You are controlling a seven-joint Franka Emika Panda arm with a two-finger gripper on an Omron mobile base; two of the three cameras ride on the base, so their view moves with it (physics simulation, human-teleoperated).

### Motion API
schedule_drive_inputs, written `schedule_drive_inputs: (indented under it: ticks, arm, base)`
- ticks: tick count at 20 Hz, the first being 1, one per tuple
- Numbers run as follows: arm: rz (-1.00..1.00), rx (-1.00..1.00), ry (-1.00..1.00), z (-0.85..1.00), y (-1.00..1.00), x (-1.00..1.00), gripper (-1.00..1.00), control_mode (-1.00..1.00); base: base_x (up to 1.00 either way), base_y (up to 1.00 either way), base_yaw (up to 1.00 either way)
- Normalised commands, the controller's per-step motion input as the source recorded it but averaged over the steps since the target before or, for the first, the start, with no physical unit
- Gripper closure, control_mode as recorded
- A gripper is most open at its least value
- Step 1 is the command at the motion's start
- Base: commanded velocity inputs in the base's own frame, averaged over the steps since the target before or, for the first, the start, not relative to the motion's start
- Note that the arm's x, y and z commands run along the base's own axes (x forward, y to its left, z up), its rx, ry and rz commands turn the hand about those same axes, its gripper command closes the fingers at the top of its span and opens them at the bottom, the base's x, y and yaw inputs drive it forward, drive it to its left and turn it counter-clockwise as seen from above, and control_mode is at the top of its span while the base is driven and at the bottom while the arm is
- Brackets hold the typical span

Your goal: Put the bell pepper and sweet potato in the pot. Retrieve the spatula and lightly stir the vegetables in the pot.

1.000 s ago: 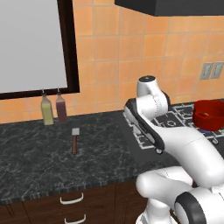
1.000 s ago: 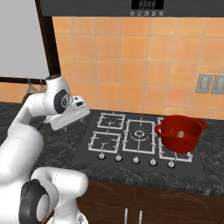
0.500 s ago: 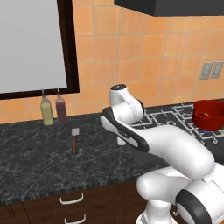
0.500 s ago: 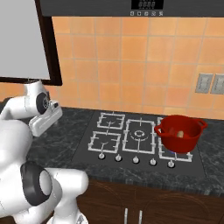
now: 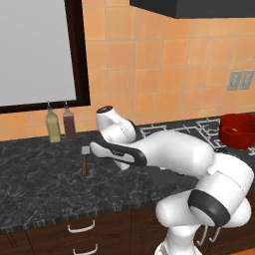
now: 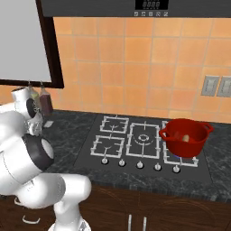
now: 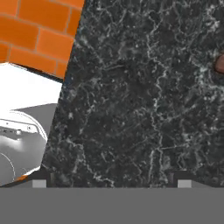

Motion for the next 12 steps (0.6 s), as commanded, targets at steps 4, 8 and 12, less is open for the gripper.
schedule_drive_inputs:
  ticks: [4, 8, 12]
  arm:
    - [0.57, -0.02, 0.15, -0.2, 0.44, 0.73, -1.0, -1.0]
    - [0.54, -0.04, 0.15, -0.31, 0.54, 0.46, -1.0, -1.0]
    - [0.3, -0.06, 0.01, -0.31, 0.8, 0.02, -1.0, -1.0]
  base:
    - [0.0, 0.0, 0.0]
    - [0.0, 0.0, 0.0]
    - [0.0, 0.0, 0.0]
